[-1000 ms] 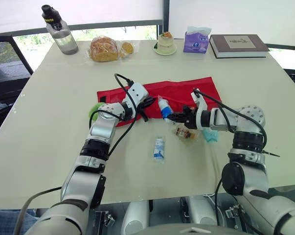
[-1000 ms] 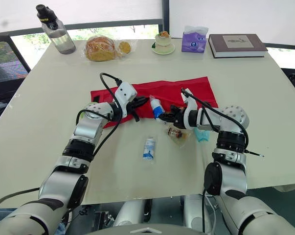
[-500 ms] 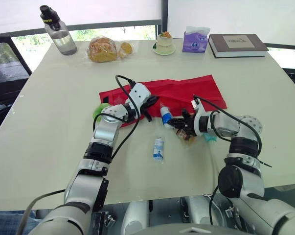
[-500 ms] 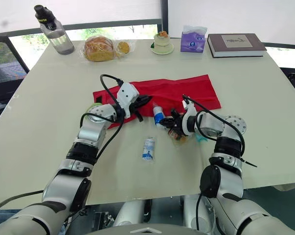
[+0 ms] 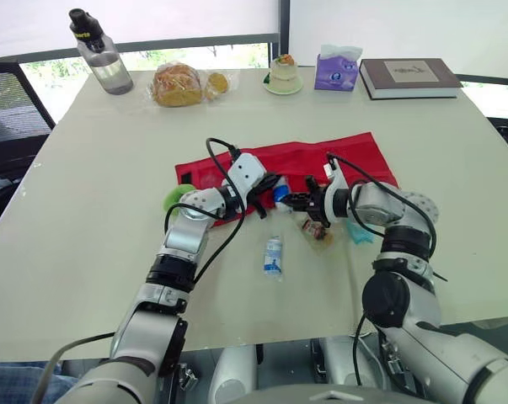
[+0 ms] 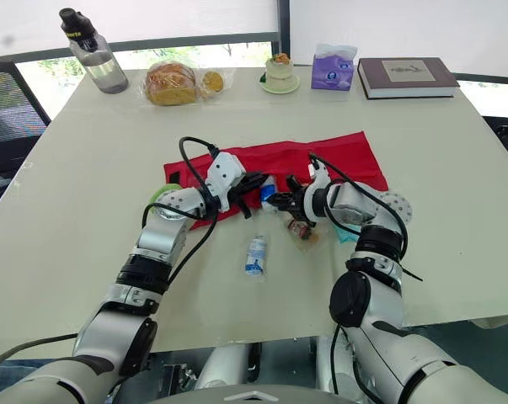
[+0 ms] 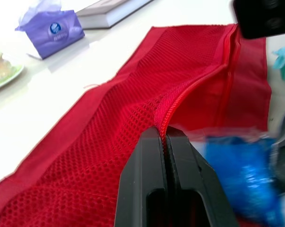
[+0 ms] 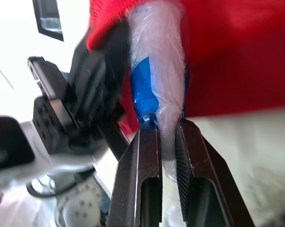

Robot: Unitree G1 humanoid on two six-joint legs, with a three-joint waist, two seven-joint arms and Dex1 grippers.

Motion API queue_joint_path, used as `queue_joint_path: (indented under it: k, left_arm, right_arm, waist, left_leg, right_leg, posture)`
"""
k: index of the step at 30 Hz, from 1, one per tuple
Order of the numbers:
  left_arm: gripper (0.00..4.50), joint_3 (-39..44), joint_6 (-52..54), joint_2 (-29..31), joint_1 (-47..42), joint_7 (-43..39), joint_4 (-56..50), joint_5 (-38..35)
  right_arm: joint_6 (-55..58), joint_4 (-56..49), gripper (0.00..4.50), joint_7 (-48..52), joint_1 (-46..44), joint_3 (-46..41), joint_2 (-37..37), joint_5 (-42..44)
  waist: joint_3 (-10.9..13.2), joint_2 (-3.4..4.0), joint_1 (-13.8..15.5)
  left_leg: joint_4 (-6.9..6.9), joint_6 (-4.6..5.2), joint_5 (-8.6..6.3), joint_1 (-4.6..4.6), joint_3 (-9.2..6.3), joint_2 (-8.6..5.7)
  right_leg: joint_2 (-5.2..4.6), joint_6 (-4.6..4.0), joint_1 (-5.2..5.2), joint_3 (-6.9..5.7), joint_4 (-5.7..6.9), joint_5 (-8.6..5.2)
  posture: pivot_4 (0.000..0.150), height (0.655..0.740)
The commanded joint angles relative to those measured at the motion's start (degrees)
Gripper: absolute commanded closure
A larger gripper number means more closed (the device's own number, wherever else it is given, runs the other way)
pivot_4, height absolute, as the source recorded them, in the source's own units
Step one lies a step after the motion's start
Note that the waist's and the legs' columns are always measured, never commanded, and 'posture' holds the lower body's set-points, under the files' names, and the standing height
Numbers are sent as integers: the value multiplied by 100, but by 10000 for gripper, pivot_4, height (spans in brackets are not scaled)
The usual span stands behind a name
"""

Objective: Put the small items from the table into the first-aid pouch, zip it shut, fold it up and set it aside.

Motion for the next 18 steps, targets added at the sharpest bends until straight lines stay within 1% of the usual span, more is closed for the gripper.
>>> queue_joint_path:
  k: [1, 10, 15, 17, 18]
  left_arm:
    - [45000, -45, -85, -34, 19, -70, -318, -84]
    - [45000, -88, -72, -47, 11, -190, -351, -104]
    - [45000, -68, -82, -31, -3, -196, -326, -85]
    - [45000, -37, -97, -10, -23, -182, -276, -69]
    - [45000, -17, -118, 11, -39, -187, -227, -68]
  right_arm:
    - [-305, -62, 44832, 36, -238, 29, 142, 260]
    - [-1036, -90, 44832, 520, -244, 552, 281, 114]
    - [-1057, -153, 44832, 773, -117, 887, 251, 70]
    - [-872, -292, 35974, 884, -8, 1072, 173, 37]
    - [-743, -415, 34539, 966, 63, 1192, 105, 12]
  waist:
    - [0, 0, 0]
    - [0, 1, -10]
    - [1, 1, -11]
    - [1, 1, -8]
    - [1, 1, -7]
  left_leg:
    - [0, 0, 0, 0, 1, 0]
    - [-2, 0, 0, 1, 0, 0]
    - [-2, 0, 0, 0, 0, 0]
    - [-3, 0, 0, 0, 0, 0]
    - [-3, 0, 0, 0, 0, 0]
  right_leg:
    - [0, 0, 0, 1, -1, 0]
    - [0, 0, -1, 0, -1, 0]
    - [1, 0, -2, 0, -3, -1]
    - [0, 0, -2, 0, -3, -1]
    - [0, 0, -2, 0, -4, -1]
  posture:
    - [1500, 7332]
    - [1500, 7332]
    - [1500, 7332]
    - [1500, 7332]
    - [1500, 7332]
